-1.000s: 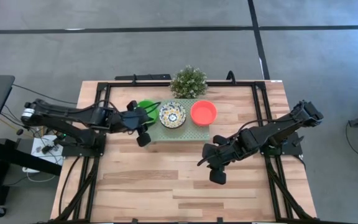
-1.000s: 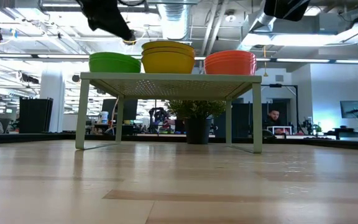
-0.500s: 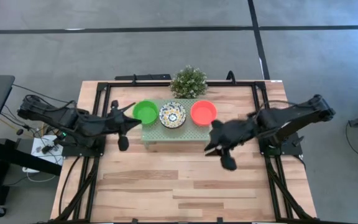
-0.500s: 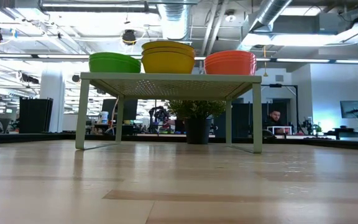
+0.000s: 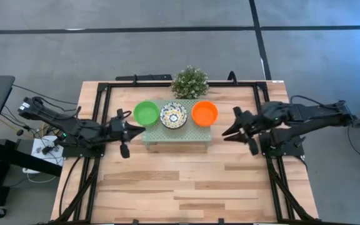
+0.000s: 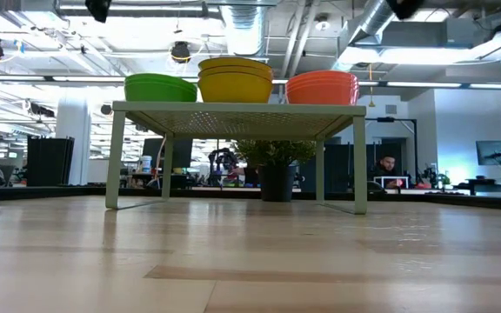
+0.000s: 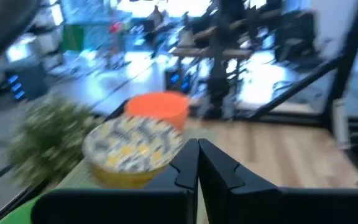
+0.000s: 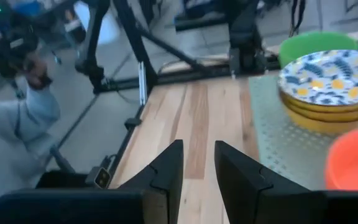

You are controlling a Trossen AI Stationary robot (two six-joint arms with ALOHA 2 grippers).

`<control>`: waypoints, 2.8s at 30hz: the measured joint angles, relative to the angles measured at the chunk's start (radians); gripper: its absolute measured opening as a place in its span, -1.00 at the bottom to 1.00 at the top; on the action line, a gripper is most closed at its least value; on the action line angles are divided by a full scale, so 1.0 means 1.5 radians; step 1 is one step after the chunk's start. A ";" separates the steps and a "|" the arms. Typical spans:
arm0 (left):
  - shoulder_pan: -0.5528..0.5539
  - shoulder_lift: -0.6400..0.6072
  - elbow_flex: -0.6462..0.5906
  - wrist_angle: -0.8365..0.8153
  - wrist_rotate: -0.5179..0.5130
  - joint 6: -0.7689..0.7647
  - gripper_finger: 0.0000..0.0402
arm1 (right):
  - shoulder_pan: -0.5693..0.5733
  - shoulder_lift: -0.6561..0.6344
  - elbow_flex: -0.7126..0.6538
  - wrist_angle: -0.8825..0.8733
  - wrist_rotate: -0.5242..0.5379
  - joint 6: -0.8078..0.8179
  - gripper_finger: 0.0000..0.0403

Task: Pick & Place Mini bowls
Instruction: Return to Home Position

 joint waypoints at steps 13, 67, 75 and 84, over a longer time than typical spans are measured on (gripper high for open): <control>0.000 -0.099 -0.018 0.074 0.036 0.086 -0.96 | -0.020 -0.328 -0.267 0.141 0.000 -0.024 -0.57; 0.171 -0.465 -0.394 0.151 0.261 0.016 -0.94 | -0.034 -0.527 -0.405 0.183 0.006 -0.120 -0.57; 0.171 -0.465 -0.394 0.151 0.261 0.016 -0.94 | -0.034 -0.527 -0.417 0.165 0.022 -0.090 -0.57; 0.171 -0.454 -0.394 0.152 0.261 0.016 -0.94 | -0.034 -0.527 -0.461 0.209 0.022 -0.078 -0.57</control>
